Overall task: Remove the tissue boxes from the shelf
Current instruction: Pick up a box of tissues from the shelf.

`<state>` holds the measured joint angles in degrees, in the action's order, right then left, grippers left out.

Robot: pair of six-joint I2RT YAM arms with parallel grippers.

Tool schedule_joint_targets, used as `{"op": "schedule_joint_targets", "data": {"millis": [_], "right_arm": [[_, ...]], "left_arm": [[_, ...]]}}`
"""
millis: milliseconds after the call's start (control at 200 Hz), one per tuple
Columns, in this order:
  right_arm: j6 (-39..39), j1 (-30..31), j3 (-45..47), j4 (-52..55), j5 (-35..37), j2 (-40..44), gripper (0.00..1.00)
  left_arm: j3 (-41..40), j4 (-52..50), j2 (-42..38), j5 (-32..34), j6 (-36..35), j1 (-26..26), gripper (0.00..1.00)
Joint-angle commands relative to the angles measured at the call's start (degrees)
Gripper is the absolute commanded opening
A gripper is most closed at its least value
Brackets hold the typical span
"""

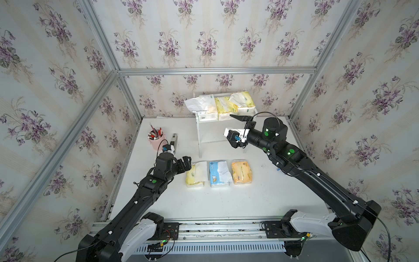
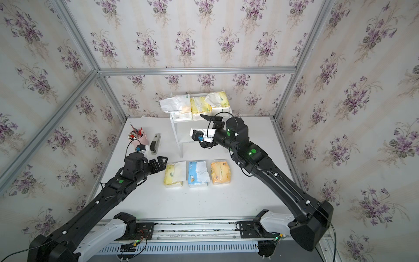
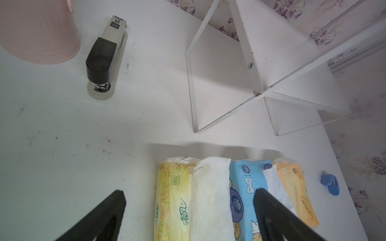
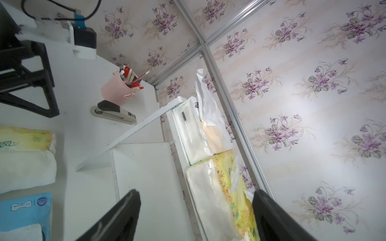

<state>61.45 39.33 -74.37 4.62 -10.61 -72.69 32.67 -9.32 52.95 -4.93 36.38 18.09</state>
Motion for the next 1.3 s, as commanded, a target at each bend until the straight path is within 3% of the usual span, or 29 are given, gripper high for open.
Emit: {"op": "schedule_joint_targets", "data": {"millis": [0,260,500,739,1089,1294], "right_arm": [[6.57,0.59,-2.76,3.13,7.67,-2.77,0.87],[6.58,0.66,-10.45,7.46,14.64,-11.49,0.87],[4.12,-0.39,-14.98,8.18,16.37,-15.84,0.84],[5.35,-0.58,-15.33,8.79,18.48,-17.10,0.70],[5.57,-0.54,-15.11,8.64,18.84,-17.28,0.40],[4.72,-0.59,-15.02,8.30,16.94,-16.51,0.31]], "left_arm": [[-0.14,0.92,-0.26,-0.78,0.36,-0.14,0.99],[-0.40,1.05,-0.17,-0.50,1.08,-0.51,0.99],[-0.23,0.63,-0.20,-0.52,1.14,-0.93,0.99],[-0.20,1.08,0.29,-1.02,0.96,-1.56,0.99],[-0.06,1.41,1.02,-1.93,1.06,-2.00,0.99],[-0.06,1.40,1.12,-2.01,1.05,-2.11,0.99]]}}
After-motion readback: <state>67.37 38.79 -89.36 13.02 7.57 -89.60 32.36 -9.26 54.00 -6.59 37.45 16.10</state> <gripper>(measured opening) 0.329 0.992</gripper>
